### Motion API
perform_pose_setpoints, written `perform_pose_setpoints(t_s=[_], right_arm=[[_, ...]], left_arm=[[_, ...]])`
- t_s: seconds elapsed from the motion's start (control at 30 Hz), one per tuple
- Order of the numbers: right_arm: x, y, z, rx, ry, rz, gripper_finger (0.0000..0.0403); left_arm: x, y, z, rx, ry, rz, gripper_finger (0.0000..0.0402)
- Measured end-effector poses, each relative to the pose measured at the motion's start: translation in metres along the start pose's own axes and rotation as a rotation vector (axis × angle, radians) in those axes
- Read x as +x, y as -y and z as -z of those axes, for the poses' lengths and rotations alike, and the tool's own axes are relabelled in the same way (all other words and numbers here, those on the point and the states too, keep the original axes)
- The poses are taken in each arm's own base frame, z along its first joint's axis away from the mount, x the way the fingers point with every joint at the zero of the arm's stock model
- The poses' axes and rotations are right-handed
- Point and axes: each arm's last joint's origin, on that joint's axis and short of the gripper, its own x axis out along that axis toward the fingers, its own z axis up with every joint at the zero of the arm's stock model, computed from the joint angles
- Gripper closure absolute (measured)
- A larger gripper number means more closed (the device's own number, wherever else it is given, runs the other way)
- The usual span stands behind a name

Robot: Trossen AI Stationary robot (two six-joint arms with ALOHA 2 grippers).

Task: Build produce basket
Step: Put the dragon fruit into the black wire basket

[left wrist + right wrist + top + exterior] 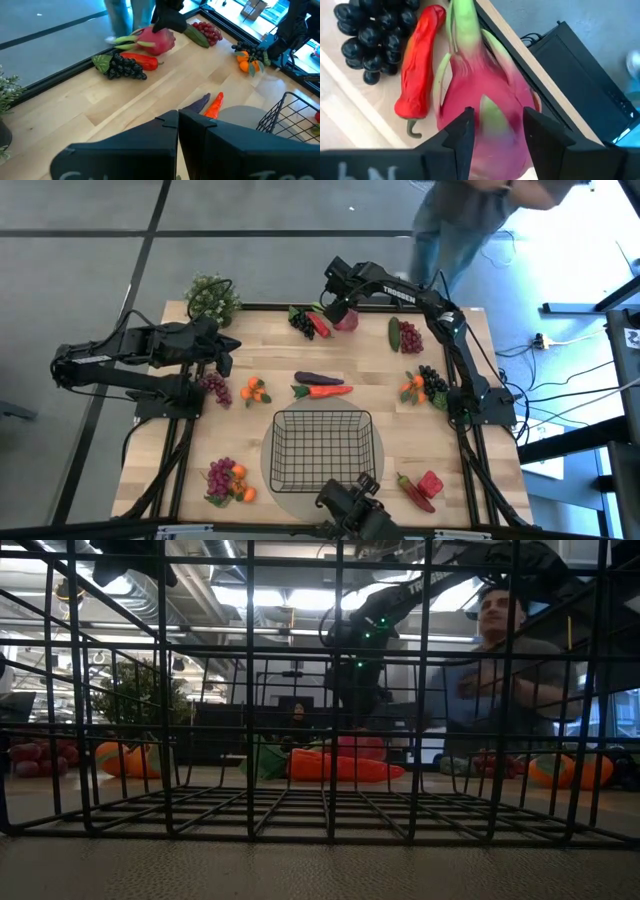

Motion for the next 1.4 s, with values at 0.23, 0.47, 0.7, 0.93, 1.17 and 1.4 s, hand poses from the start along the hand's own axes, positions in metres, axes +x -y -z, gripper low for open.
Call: perform_pose_setpoints(t_s=[0.23,0.47,0.7,0.93,1.17,1.4], right_arm=[[0.005,0.0,0.0,0.0,-0.003,-0.005,0.0266],[0.005,-0.001,-0.001,0.003,0.001,0.0,0.0338],[0.005,-0.001,-0.001,0.003,0.001,0.002,0.0396],[0.005,-0.006,0.001,-0.007,-0.011,-0.001,0.0401],[-0.004,-0.021,0.001,-0.038,-0.033,-0.005,0.0403],[-0.041,-0.033,-0.01,-0.069,0.012,0.043,0.0403]], left_arm=[[0.0,0.0,0.0,0.0,0.0,0.001,0.0401],[0.0,0.0,0.0,0.001,0.0,0.0,0.0401],[0.0,0.0,0.0,0.001,0.0,0.0,0.0401],[0.0,0.0,0.0,0.002,0.0,0.0,0.0401],[0.0,0.0,0.0,0.002,0.0,0.0,0.0401],[0.0,0.0,0.0,0.028,0.0,0.0,0.0401]])
